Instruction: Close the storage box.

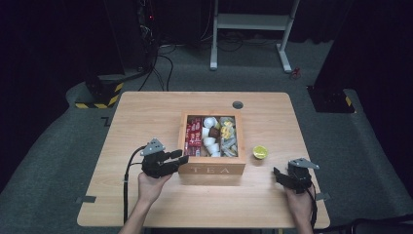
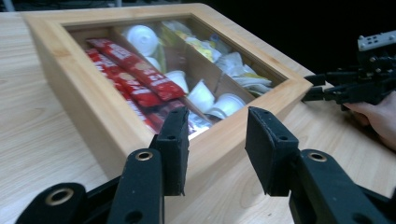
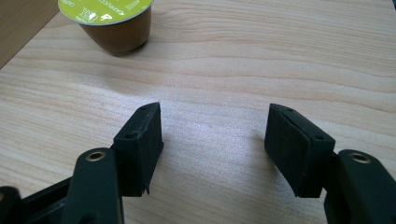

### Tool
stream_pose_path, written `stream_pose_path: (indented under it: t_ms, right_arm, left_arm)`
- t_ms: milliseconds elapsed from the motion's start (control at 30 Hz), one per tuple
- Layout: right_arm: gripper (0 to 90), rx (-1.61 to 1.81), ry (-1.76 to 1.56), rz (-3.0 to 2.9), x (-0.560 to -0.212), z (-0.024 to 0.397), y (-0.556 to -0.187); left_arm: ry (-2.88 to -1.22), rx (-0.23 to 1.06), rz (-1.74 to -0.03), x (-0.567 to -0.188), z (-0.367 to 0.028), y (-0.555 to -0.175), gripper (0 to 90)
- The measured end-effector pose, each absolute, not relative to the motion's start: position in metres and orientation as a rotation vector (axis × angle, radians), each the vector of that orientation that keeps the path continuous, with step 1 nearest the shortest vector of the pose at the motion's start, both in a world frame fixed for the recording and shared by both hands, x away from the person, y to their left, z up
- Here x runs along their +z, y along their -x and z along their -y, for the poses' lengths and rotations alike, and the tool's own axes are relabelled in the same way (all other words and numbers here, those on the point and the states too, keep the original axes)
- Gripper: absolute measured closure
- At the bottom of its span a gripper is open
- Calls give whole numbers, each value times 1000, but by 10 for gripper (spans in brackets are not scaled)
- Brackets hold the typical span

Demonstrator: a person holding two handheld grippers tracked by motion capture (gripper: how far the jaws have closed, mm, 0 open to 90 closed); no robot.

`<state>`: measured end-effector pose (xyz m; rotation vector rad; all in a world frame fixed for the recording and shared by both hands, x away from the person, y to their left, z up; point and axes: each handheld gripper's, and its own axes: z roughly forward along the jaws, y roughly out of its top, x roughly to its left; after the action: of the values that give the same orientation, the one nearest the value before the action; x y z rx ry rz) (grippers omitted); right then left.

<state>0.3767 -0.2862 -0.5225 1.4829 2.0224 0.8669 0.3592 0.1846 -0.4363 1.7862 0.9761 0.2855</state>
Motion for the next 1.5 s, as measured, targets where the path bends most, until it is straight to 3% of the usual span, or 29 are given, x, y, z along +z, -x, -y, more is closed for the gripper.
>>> stream_pose_path:
  t_ms: [1500]
  right_arm:
    - [360, 867, -1486, -2023, -522, 286, -377]
  left_arm:
    - [-1676, 445, -1174, -443, -257, -357, 522]
